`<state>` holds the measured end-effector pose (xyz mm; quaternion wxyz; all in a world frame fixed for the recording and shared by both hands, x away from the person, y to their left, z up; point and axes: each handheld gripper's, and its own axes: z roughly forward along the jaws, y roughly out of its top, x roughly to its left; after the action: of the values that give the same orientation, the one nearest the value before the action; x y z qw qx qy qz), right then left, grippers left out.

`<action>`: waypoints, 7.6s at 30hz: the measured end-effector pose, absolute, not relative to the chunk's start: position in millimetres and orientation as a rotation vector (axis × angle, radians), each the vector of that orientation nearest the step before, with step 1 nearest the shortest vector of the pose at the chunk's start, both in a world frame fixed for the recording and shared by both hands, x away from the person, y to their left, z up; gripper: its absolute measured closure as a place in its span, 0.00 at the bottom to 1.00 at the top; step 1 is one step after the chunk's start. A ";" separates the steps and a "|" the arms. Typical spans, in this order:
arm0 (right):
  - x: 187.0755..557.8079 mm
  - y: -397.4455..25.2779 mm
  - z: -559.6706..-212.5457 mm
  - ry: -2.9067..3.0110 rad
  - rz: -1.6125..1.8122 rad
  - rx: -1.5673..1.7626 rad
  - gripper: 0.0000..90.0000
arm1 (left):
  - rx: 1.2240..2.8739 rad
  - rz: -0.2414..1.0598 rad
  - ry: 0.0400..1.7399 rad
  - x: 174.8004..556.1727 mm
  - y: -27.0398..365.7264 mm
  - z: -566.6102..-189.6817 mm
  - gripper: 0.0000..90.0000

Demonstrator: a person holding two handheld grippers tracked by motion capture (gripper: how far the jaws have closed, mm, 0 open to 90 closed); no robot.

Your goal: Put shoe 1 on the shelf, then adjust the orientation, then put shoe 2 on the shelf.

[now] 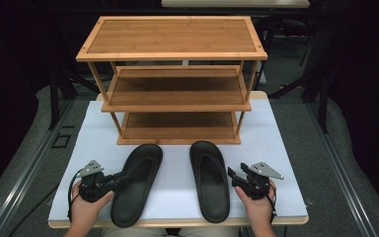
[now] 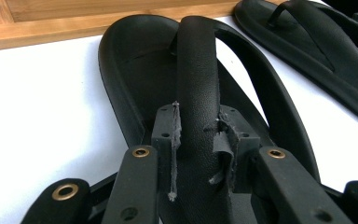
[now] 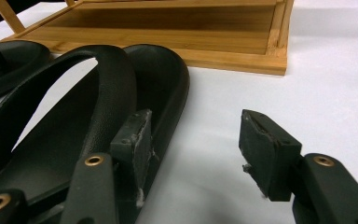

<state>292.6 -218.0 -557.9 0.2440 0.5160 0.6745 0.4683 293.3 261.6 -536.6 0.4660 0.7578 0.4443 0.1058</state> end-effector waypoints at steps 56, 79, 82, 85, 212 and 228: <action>292.7 -217.6 -558.3 1.848 1.276 1.410 0.48 | 1.537 0.518 0.991 251.0 292.7 -469.3 0.78; 294.2 -213.7 -561.1 1.856 1.281 1.428 0.48 | 1.417 0.692 0.919 244.3 285.7 -431.7 0.78; 294.9 -212.2 -561.5 1.832 1.297 1.414 0.48 | 1.406 0.680 0.934 261.8 280.2 -423.2 0.79; 295.0 -212.4 -561.3 1.827 1.300 1.414 0.48 | 1.391 0.664 0.950 276.0 276.4 -416.8 0.79; 261.1 -181.8 -552.4 1.996 1.194 1.331 0.83 | 1.700 0.505 1.052 287.8 290.4 -539.5 0.52; 261.4 -184.8 -550.3 2.015 1.069 1.308 0.93 | 1.696 0.491 1.059 288.6 291.2 -540.0 0.52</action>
<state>261.4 -184.8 -550.3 0.2532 0.4814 0.7413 0.3932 288.6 291.2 -540.0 0.5155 0.7058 0.4407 0.2045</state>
